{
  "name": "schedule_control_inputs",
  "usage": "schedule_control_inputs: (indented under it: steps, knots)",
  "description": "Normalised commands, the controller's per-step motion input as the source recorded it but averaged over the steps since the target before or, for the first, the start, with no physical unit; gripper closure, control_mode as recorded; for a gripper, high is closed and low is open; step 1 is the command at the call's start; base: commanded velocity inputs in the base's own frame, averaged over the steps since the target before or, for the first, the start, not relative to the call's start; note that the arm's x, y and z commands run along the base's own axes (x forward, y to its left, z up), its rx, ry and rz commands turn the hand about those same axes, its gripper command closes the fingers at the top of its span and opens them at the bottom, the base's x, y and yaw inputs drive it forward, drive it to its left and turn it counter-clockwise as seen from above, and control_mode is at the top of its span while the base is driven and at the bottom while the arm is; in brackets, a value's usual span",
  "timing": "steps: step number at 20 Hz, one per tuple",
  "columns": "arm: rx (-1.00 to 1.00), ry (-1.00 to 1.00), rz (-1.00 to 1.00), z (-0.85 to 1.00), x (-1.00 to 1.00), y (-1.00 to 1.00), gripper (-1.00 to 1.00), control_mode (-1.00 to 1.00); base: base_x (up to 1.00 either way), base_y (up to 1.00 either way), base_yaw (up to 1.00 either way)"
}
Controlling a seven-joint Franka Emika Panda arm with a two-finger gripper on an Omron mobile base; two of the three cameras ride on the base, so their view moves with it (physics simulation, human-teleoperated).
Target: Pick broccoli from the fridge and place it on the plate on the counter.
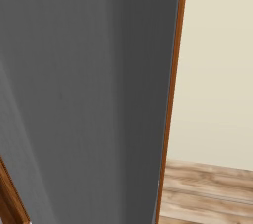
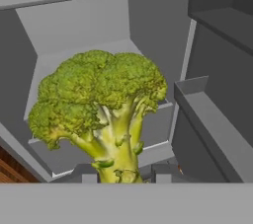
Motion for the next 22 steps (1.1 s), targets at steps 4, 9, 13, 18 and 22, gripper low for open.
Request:
schedule_control_inputs:
  steps: [4, 9, 13, 18, 22]
  knots:
    - [0.00, 0.00, 0.00, 0.00, 0.00, 0.00, 1.00, -1.00, 0.00, 0.00, 0.00]
    - [0.00, 0.00, 0.00, 0.00, 0.00, 0.00, 1.00, -1.00, 0.00, 0.00, 0.00]
    - [0.00, 0.00, 0.00, 0.00, 0.00, 0.00, 1.00, 1.00, -0.04, 0.00, 0.00]
    - [0.00, 0.00, 0.00, 0.00, 0.00, 0.00, 1.00, 1.00, -0.28, 0.00, 0.00]
    - [0.00, 0.00, 0.00, 0.00, 0.00, 0.00, 1.00, 1.00, -0.39, 0.00, 0.00]
